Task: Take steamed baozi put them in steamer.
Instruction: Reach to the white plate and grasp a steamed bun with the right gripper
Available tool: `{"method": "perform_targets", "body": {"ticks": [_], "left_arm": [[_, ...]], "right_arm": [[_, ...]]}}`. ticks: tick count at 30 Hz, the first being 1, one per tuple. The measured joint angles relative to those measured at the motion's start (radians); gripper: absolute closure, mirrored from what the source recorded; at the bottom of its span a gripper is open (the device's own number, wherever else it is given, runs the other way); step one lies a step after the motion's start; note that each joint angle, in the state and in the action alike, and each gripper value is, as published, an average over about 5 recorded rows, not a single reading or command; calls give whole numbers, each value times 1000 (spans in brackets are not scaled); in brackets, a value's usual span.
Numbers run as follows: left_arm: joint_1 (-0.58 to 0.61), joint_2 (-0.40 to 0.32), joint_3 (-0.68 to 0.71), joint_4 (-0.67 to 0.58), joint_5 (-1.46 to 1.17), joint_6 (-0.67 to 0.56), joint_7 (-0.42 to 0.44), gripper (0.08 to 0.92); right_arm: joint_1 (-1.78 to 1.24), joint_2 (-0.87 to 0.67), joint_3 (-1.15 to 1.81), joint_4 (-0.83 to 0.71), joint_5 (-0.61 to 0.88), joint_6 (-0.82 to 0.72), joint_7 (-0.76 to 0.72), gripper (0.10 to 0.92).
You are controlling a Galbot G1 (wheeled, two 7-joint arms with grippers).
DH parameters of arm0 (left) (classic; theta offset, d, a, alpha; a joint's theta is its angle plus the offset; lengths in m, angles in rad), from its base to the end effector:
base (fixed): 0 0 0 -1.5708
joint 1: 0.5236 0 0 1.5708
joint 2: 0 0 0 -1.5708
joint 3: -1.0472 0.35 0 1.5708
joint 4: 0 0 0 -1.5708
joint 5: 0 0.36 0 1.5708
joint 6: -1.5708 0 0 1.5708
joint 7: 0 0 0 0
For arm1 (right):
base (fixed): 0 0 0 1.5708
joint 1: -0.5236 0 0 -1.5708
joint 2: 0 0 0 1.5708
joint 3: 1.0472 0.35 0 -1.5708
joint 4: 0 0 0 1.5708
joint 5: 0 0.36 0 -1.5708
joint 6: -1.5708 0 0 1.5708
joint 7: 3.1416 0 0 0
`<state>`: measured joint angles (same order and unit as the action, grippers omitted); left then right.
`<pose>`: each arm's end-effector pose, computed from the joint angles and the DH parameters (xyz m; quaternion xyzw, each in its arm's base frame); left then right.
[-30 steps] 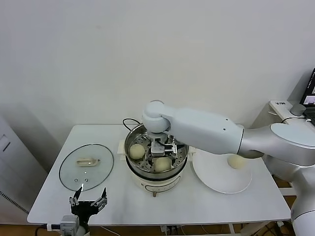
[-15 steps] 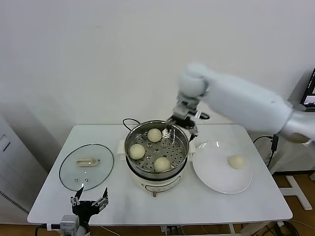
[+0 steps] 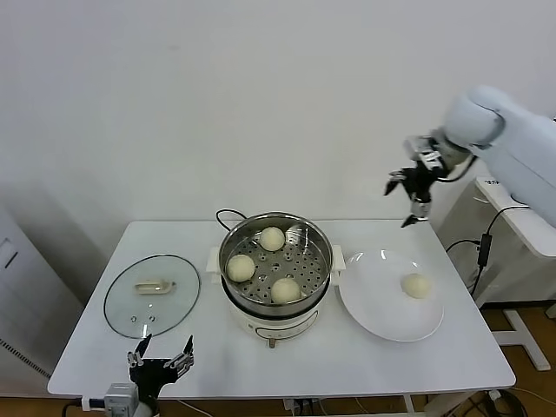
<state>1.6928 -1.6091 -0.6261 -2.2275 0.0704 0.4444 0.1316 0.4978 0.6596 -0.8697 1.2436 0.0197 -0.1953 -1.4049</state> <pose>0.1476 0.0242 -0.2755 -0.0017 -0.9754 -0.0238 0.2192 0.5519 -0.1624 0.0460 0.4869 -0.5642 0.5621 0.3586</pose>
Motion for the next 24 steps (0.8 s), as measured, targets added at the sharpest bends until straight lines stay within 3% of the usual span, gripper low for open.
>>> {"method": "perform_targets", "body": {"ticks": [7,24], "left_arm": [[14,0,-5,-15,-21,7,13,177],[60,0,-32,-55,-33,8,23,177]], "right_arm": [[-203,-17,158,-84,-100,40,17,203],[-512,127,452,-334,-387,266,78,203]]}}
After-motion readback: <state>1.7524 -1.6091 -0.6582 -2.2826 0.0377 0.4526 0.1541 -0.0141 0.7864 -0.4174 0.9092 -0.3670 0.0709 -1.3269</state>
